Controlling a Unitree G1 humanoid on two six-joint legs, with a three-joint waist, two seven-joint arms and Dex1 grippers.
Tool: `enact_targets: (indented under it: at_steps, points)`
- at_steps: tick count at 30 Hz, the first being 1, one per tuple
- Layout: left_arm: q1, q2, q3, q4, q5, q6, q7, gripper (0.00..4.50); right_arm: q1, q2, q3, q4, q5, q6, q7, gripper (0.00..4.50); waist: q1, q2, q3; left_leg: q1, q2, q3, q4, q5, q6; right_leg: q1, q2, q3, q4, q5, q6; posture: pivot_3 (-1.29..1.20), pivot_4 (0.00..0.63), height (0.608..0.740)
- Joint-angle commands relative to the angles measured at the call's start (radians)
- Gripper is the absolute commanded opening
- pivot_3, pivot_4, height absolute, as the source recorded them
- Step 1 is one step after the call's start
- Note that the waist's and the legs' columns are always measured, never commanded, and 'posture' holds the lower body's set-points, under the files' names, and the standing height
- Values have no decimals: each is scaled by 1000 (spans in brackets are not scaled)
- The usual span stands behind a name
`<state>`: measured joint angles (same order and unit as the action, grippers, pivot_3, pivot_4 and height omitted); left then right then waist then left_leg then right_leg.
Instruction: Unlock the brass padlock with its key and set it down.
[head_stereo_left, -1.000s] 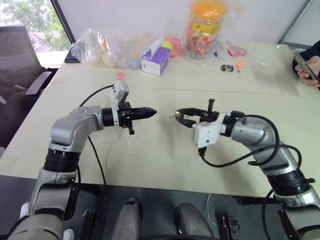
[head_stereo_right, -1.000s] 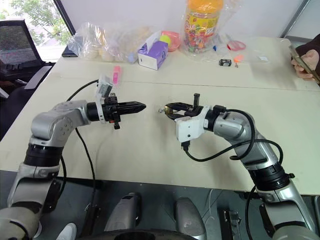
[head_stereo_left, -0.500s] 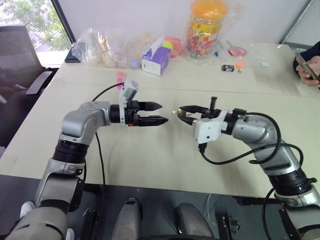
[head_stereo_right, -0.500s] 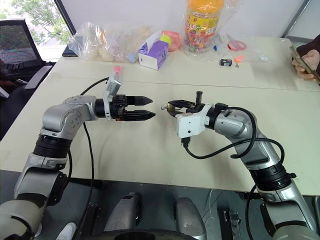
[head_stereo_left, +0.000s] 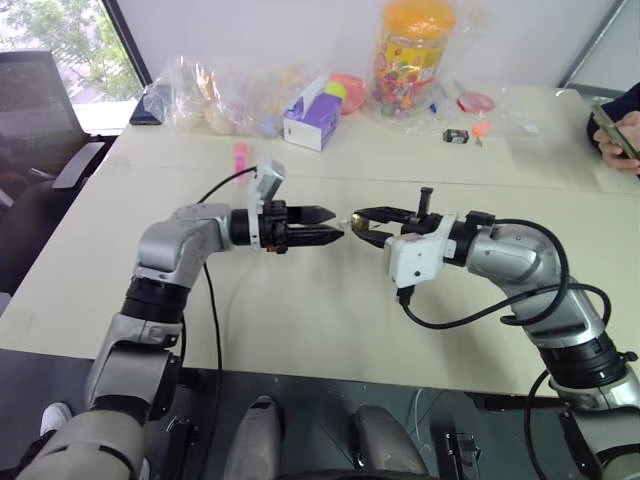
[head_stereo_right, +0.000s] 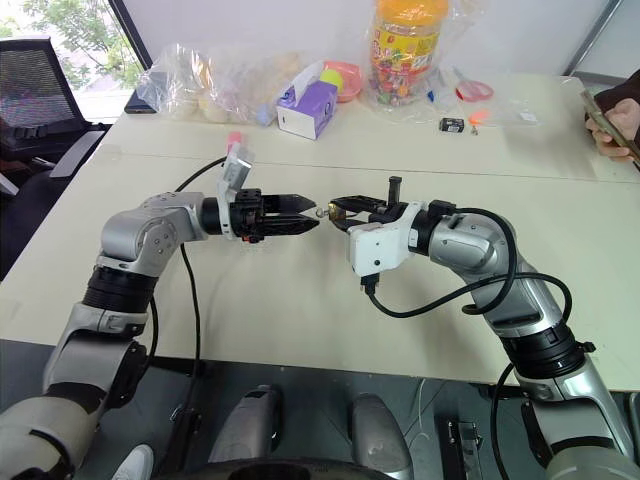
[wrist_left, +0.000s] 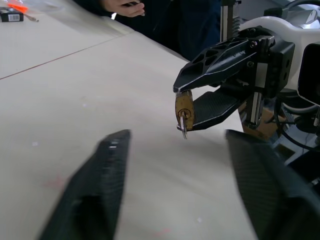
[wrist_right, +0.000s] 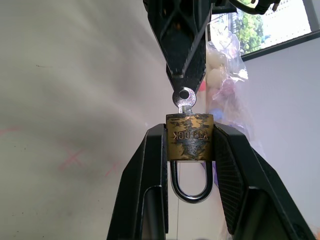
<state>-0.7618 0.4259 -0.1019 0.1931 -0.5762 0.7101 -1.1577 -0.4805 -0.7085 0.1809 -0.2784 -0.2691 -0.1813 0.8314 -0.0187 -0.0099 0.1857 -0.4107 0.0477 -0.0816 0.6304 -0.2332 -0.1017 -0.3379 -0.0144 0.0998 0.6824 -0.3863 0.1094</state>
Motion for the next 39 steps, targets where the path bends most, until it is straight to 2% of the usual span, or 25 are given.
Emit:
enact_targets:
  at_steps: [1,4,7,9,28,31,32,39]
  points:
    - [-36,-6,24,-16,-15,-3,-9,2488,-13,-13,-22,-55,15,-3,-2,690,0,0,0,0,0,0,0,0,0,0,0,0,0,0,0,0,150,740]
    - [-36,-10,29,-15,-17,-5,-7,2488,-10,-14,-22,-57,14,-3,-1,690,0,0,0,0,0,0,0,0,0,0,0,0,0,0,0,0,150,740]
    - [-39,-17,34,-14,-19,-3,0,1684,-8,-17,-21,-59,15,-3,-2,690,0,0,0,0,0,0,0,0,0,0,0,0,0,0,0,0,150,740]
    - [-37,-18,29,-19,-15,-2,-2,946,-6,-19,-21,-60,15,-4,-2,690,0,0,0,0,0,0,0,0,0,0,0,0,0,0,0,0,150,740]
    - [-29,-15,9,-16,-4,-1,-31,946,-7,-23,-18,-76,14,2,-2,690,0,0,0,0,0,0,0,0,0,0,0,0,0,0,0,0,150,740]
    - [-27,-15,9,-13,-3,-4,-33,147,-8,-22,-16,-79,14,5,-1,690,0,0,0,0,0,0,0,0,0,0,0,0,0,0,0,0,150,740]
    - [-27,-15,9,-12,-3,-5,-33,31,-8,-22,-15,-80,14,6,-1,690,0,0,0,0,0,0,0,0,0,0,0,0,0,0,0,0,150,740]
    - [-20,-16,6,-14,2,-15,-38,31,-1,-24,-16,-87,16,12,2,690,0,0,0,0,0,0,0,0,0,0,0,0,0,0,0,0,150,740]
